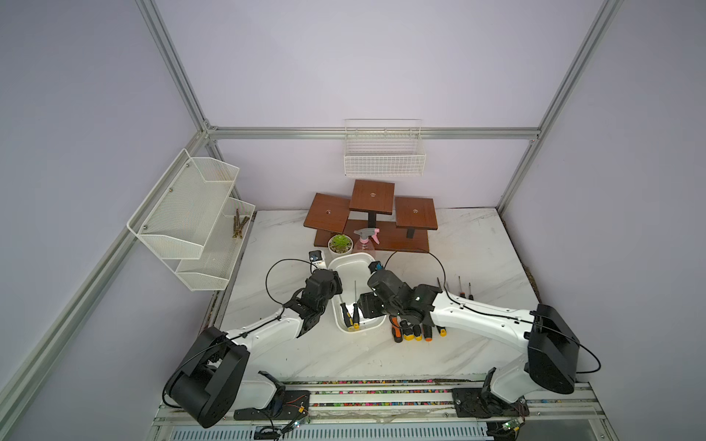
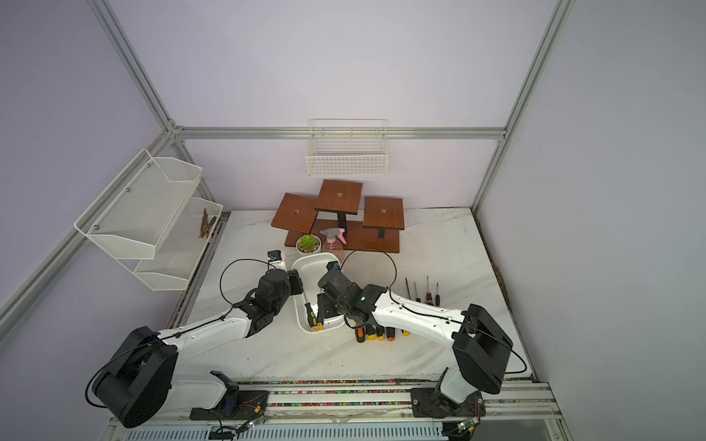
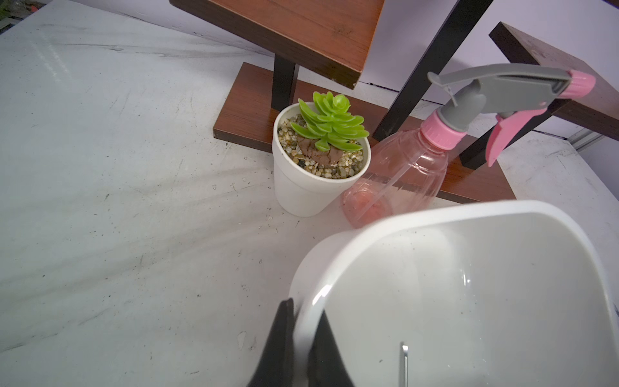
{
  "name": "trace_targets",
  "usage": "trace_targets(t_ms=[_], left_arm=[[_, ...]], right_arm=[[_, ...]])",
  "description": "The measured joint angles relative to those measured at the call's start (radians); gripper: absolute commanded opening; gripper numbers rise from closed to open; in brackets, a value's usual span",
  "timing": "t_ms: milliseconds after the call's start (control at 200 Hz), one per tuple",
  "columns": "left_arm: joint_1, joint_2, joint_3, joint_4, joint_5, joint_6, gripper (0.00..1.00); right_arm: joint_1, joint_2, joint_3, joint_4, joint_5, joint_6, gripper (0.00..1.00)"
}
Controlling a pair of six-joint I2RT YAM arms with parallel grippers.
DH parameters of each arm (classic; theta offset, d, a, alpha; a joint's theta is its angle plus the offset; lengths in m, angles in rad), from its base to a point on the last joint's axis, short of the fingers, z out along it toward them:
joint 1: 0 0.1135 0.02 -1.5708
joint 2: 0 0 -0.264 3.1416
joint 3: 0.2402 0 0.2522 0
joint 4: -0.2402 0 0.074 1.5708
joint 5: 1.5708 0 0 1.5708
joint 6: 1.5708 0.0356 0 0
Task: Take out the screwdriver from the storage box
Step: Pick up the screwdriver from the storage box.
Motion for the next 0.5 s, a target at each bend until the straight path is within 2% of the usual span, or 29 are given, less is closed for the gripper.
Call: trace_targets(t_ms=[85, 215, 500], left_arm=[[0.0, 0.0, 0.0, 0.0, 0.0, 0.0, 0.0], [0.0, 0.0, 0.0, 0.0, 0.0, 0.0, 0.0], [0.0, 0.0, 0.0, 0.001, 0.0, 0.0, 0.0]], right_arm=[[0.0, 0.053, 0.0, 0.029, -0.01, 0.007, 0.58], [0.001, 0.112, 0.017, 0.047, -0.022, 0.013, 0.49], [0.001, 0.237, 0.095, 0.071, -0.026, 0.018, 0.48]])
